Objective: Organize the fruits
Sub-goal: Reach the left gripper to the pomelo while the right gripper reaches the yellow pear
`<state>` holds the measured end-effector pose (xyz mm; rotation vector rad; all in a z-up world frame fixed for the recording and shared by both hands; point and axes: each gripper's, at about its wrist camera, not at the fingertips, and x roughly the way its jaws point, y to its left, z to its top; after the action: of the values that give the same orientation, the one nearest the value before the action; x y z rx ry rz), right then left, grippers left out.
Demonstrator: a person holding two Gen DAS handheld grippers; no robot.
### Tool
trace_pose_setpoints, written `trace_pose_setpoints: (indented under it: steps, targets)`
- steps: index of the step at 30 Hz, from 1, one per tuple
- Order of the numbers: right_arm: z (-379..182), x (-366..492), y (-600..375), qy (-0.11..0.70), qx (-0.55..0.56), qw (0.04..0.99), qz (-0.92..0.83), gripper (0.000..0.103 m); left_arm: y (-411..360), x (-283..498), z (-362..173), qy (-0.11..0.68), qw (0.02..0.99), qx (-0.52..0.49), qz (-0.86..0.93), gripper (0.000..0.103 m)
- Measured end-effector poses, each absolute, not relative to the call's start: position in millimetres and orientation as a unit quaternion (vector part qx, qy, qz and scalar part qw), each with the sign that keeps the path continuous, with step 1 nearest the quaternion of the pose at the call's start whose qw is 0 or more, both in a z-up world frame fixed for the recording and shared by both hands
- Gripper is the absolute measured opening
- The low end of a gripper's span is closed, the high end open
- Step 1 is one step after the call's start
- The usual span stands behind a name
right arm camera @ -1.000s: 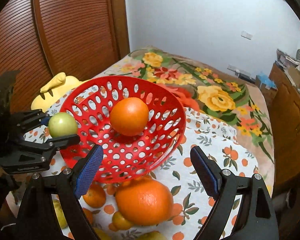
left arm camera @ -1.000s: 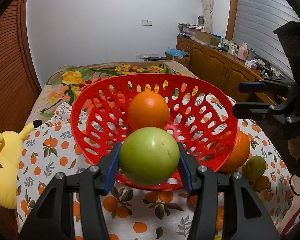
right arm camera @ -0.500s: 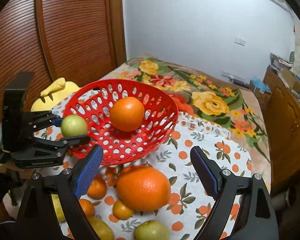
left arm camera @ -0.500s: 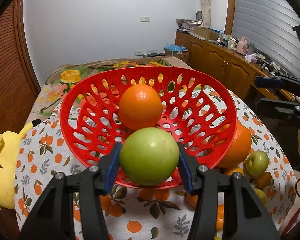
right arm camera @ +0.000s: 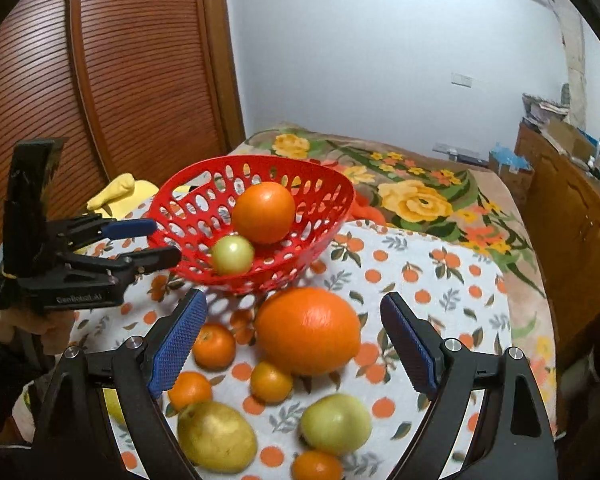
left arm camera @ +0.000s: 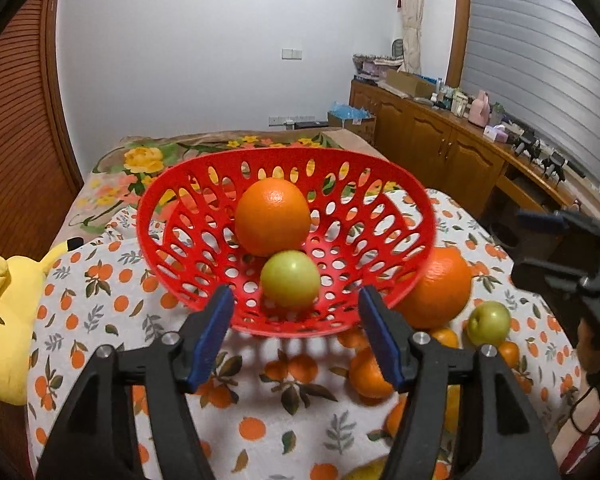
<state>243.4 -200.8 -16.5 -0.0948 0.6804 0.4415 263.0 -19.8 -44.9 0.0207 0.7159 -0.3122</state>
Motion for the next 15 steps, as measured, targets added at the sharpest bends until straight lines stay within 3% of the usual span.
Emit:
trace_pose_setpoints:
  steps: [8,11,15]
  targets:
    - [-26,211,-208,0.327,-0.022,0.922,0.207,0.091,-16,227,-36,0.324,0.932,-0.002,-0.16,0.075]
    - [-29,198,-211,0.325,-0.012,0.923,0.208,0.091,-15,212,-37,0.317,0.935,-0.008,-0.156,0.084]
    - [-37,185,-211,0.325,-0.008,0.922,0.209,0.091,-14,199,-42,0.317,0.935,-0.011,-0.159,0.087]
